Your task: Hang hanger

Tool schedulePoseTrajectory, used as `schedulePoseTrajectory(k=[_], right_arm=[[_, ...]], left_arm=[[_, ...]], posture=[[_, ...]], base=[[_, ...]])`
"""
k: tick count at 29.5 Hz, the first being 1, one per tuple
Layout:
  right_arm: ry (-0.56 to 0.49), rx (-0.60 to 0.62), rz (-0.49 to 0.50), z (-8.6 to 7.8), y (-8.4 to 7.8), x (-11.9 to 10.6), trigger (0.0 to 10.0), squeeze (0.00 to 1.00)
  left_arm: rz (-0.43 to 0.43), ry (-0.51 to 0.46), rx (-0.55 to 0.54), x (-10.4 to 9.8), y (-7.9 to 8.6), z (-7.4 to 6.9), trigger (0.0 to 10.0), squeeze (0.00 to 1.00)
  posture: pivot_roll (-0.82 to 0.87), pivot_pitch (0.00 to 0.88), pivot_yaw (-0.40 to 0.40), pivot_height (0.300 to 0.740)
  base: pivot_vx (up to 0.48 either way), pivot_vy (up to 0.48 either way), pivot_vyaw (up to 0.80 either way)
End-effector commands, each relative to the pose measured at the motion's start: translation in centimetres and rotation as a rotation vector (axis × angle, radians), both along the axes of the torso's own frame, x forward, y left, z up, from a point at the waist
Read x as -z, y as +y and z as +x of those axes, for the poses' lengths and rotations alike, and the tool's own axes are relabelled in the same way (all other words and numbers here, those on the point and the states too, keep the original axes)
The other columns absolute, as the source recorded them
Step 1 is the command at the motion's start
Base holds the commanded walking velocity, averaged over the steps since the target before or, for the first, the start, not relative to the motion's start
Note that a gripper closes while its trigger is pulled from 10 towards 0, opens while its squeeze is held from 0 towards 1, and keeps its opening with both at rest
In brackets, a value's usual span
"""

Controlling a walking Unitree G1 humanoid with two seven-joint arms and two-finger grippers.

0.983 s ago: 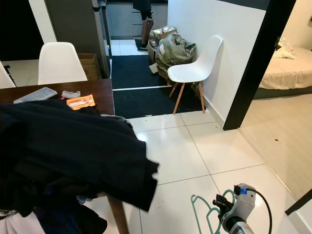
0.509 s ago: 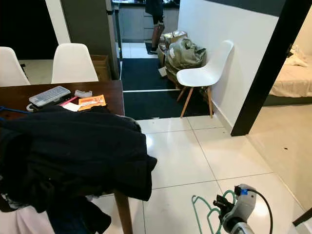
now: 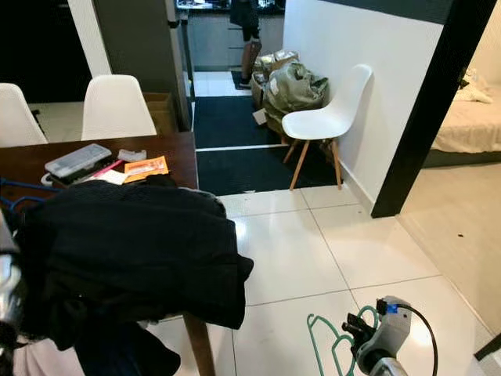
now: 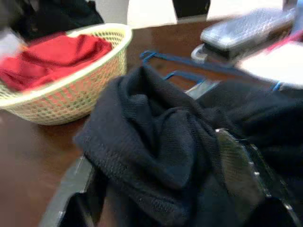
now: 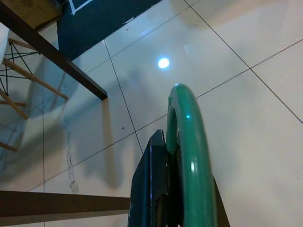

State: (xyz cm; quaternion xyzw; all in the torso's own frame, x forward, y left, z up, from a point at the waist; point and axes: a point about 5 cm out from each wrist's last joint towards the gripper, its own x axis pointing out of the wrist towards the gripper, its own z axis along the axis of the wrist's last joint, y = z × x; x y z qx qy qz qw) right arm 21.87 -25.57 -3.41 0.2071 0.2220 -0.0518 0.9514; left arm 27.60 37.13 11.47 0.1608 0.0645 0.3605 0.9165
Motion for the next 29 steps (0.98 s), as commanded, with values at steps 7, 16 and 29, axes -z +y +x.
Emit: schedulePoseTrajectory(k=[7,16,29], right_arm=[[-0.002,0.007,0.016,0.2,0.1,0.0,10.0,0.0],[0.003,0.008,0.02,0.1,0.4,0.1,10.0,0.0],[0.01,0.009,0.029,0.1,0.3,0.1,10.0,0.0]], left_arm=[[0.135,0.629,0.24,3.8,-0.4,-2.6,10.0,1.0],[0.016,0.96,0.391,4.4,-1.9,-6.3,10.0,1.0],[0.132,0.916,0.186,0.7,0.2,-7.0,10.0,1.0]], posture=[[0.03,0.0,-0.037,0.74],[0.04,0.0,-0.035,0.74],[0.06,0.0,-0.038,0.74]], base=[[0.0,0.0,0.0],[0.0,0.0,0.0],[0.0,0.0,0.0]])
